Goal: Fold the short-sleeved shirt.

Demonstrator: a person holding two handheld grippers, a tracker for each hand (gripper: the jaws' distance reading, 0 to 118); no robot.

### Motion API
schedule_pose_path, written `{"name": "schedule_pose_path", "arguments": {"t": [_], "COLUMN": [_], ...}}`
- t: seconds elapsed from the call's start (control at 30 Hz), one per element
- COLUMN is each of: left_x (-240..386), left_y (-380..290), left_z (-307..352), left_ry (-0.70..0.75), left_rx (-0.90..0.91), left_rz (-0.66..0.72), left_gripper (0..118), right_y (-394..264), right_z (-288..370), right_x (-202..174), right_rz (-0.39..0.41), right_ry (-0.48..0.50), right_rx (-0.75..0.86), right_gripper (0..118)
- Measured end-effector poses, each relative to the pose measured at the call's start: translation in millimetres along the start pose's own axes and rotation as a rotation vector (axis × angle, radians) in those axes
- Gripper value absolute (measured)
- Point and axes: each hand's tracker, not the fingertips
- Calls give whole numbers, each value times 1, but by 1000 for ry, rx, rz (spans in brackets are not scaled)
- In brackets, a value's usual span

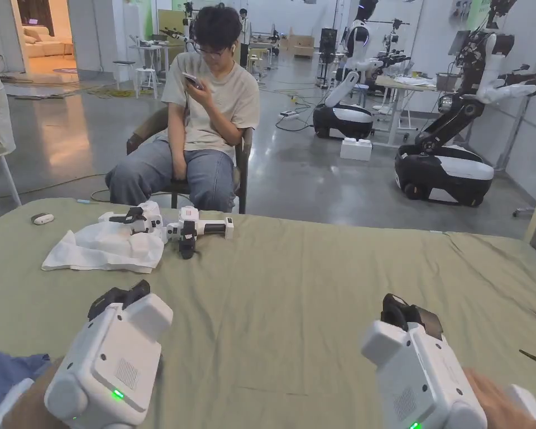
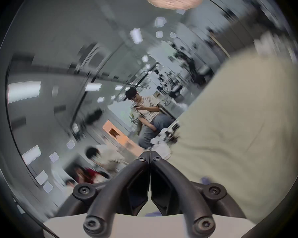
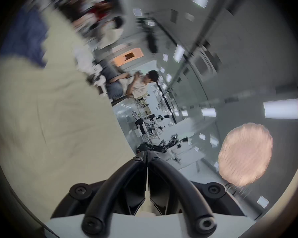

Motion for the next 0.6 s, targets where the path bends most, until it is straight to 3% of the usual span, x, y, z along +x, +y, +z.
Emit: {"name": "schedule_pose_path", "arguments": {"t": [0.1,0.17,0.23,0.3,0.37,0.47,0.53,0.6], "left_x": [2,-1,-8,-17,-23,-20,-16,-16], "left_y": [-7,-10,-8,-11,-15,-18,-19,-19], "left_z": [-1,-2,-3,-1,1,3,1,1], "left_ry": [14,-5,-26,-71,-111,-106,-121,-111], "left_rx": [9,14,-4,-1,28,33,62,63], "left_rz": [-82,19,230,577,887,1160,1274,1332], "left_gripper": [0,0,0,0,0,0,0,0], "right_y": [-3,-2,-2,-1,-3,-8,-10,-14], "right_z": [1,2,1,0,-1,4,5,6], "right_x": [2,4,9,16,21,23,23,23], "right_rz": [-53,-115,-312,-587,-842,-1161,-1309,-1377], "right_ry": [11,-1,14,48,7,-14,-9,2], "right_rx": [-12,-32,-52,-97,-165,-200,-207,-217], "right_gripper": [0,0,0,0,0,0,0,0]}}
